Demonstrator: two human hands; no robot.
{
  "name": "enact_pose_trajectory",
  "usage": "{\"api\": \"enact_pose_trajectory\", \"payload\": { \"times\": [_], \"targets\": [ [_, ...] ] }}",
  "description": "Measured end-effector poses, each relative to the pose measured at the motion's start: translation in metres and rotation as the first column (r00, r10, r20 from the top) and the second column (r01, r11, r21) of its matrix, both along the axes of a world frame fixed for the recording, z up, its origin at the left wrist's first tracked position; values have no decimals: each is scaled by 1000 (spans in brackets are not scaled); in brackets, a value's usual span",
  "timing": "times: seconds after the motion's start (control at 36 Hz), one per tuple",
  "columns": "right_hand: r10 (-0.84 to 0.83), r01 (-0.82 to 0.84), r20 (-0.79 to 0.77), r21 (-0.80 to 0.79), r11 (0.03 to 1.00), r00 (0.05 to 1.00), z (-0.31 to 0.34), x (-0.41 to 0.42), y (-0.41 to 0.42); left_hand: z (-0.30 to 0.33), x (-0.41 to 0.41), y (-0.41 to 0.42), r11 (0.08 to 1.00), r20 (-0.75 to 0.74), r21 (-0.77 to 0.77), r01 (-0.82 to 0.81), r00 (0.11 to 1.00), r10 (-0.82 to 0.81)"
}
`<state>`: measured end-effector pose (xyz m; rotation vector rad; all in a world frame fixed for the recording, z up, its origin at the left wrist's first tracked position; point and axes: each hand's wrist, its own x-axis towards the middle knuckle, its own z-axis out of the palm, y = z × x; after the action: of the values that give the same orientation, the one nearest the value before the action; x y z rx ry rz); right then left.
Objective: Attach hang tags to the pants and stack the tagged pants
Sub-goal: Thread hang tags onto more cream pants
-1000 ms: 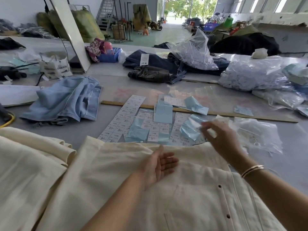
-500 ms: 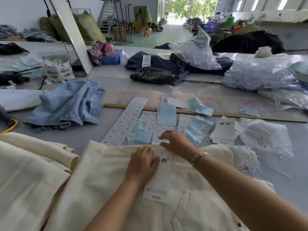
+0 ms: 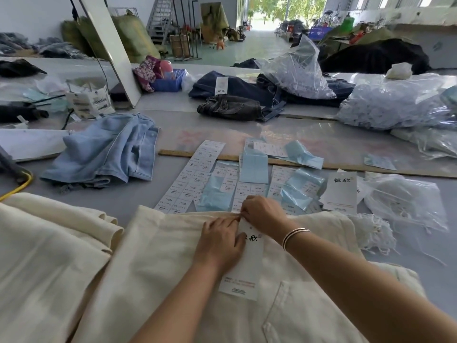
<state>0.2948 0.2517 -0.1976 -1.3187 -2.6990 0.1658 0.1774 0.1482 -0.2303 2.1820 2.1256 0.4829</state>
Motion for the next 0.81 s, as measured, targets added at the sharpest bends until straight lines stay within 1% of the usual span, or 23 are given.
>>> {"api": "enact_pose_trajectory", "payload": {
  "times": [0.08,0.17,0.28,0.39,0.42,0.44,0.53,0.58,0.69,0.75,0.81],
  "targets": [
    [-56,53,-53,-57,997,997,1,-1,2,1,0,-1,1000,5,-2,-3,1000,3],
    [-137,117,-102,-183,976,985,4,-1,8,1,1,-1,1000,7,4,-3,1000,3],
    [-269,172,-195,-406,897,943,7,1,18,1,2,-3,1000,22,12,-14,1000,14],
    [-408,212,-267,-546,811,873,9,3,27,1,2,-2,1000,4,10,-17,1000,17],
    [-412,213,-277,-542,813,868,9,3,27,0,1,-2,1000,10,10,-16,1000,16],
    [-380,206,-271,-505,838,884,10,5,26,0,1,-2,1000,17,8,-16,1000,15],
    [-176,119,-153,-321,940,972,10,8,19,2,2,-2,1000,28,1,-19,999,19],
    [-102,72,-99,-263,962,990,8,9,17,1,3,-1,1000,30,3,-24,999,23],
    [-54,53,-2,-170,984,999,7,7,16,-1,2,-1,1000,35,13,-27,999,26],
    [-48,49,10,-130,990,999,6,3,14,0,2,-1,1000,39,12,-22,999,21],
    [-58,58,9,-125,990,998,5,0,13,1,2,-1,1000,43,11,-17,999,16]
  ]
}}
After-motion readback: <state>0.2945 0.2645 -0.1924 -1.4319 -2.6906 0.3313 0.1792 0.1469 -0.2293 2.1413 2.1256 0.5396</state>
